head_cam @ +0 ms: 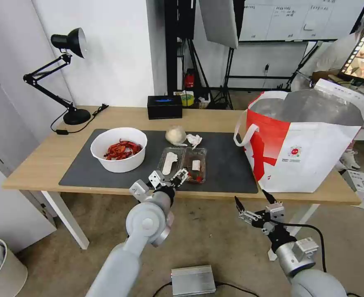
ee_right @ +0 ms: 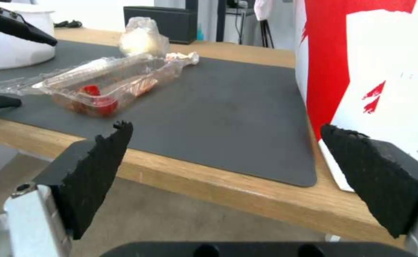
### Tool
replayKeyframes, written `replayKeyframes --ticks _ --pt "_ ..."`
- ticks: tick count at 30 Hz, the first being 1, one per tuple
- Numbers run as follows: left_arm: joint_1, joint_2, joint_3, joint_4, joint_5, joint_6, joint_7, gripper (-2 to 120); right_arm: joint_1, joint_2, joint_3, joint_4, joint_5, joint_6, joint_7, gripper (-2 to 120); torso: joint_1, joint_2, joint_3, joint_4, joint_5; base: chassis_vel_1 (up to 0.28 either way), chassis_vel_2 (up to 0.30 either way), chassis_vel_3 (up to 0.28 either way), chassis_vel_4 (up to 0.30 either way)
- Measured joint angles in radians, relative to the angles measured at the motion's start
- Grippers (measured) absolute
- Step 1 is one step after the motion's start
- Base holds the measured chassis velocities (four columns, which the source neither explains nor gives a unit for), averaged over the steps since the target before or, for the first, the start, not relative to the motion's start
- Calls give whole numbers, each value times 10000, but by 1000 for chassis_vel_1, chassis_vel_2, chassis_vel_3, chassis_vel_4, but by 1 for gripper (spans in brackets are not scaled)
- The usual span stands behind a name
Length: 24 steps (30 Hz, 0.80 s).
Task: Pick up the trash from the table and place it into the takeout bag.
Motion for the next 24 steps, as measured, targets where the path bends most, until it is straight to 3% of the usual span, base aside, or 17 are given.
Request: replayKeyframes --ticks 24 --pt "-215 -175 21 155 -46 -244 -58 100 -75 37 36 -26 -19 11 4 100 0 -1 1 0 0 0 0 0 0"
